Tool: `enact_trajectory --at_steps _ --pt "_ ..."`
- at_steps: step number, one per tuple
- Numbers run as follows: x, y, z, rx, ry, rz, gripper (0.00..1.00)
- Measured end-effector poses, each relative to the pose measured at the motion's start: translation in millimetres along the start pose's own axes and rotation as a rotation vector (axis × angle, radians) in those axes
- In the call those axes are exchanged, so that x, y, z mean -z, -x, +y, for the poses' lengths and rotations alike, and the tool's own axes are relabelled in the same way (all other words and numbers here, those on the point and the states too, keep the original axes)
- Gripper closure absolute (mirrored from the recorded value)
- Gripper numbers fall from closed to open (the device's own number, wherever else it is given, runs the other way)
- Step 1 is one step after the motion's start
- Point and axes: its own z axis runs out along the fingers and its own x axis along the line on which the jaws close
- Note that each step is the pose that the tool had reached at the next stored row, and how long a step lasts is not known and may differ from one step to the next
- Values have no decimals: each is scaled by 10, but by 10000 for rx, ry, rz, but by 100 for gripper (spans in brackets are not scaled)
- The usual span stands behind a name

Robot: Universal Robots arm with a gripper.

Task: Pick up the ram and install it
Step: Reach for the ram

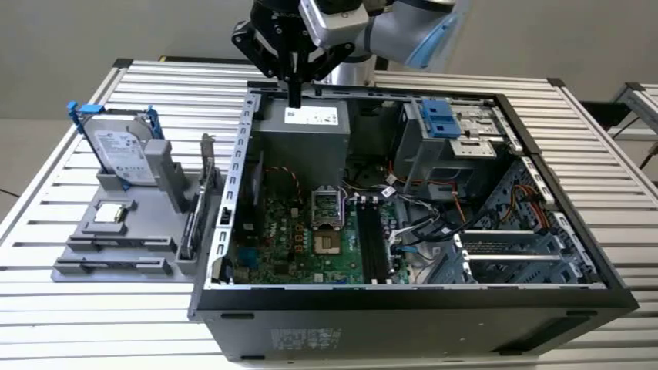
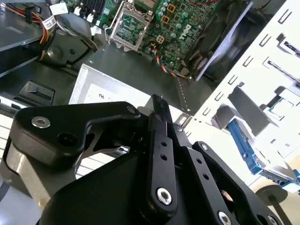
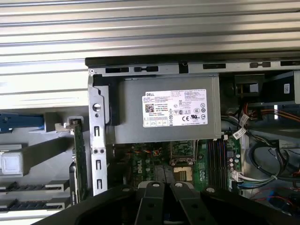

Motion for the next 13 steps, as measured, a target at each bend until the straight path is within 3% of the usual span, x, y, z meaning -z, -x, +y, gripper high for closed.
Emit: enact_trajectory --at_steps 13 --pt "3 -143 -10 0 1 0 100"
